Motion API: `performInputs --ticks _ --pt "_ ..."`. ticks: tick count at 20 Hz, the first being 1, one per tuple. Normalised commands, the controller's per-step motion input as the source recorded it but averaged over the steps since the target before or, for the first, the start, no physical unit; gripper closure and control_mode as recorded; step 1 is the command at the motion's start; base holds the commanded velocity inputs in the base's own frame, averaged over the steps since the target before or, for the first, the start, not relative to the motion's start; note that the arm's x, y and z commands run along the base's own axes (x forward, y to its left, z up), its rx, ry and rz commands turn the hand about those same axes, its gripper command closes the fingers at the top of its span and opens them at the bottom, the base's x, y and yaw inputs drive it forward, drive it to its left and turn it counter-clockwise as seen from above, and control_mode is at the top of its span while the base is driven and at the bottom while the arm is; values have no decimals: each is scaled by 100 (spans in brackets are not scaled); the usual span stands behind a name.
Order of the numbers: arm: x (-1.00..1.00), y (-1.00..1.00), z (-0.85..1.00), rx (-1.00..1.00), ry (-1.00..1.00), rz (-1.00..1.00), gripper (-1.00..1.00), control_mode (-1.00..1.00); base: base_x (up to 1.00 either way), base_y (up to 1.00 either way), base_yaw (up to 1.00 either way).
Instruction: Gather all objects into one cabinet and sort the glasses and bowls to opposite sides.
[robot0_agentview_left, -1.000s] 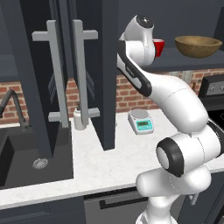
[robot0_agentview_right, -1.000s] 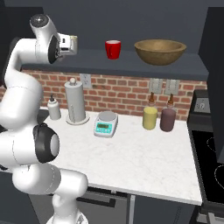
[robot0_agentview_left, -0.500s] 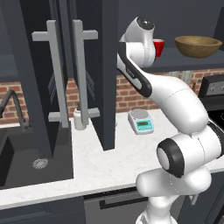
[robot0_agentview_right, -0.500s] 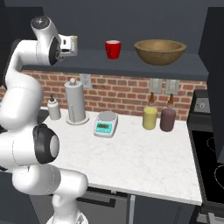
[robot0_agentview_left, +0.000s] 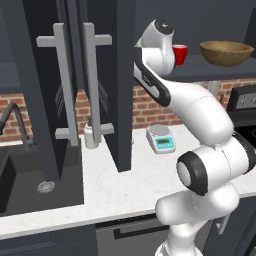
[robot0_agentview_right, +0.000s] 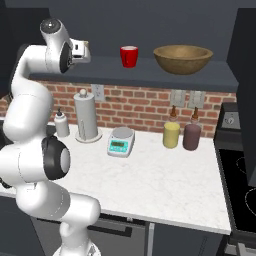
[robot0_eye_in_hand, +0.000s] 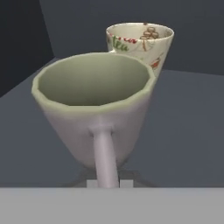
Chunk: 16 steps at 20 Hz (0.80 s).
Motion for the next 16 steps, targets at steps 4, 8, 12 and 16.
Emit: performInputs --ticks 4,8,12,16 --pt "28 8 -11 0 0 0 -100 -100 0 0 0" --pt "16 3 -4 0 0 0 -100 -100 0 0 0" --pt "0 0 0 0 0 0 -100 -100 0 0 0" --pt "0 0 0 0 0 0 -100 -100 0 0 0"
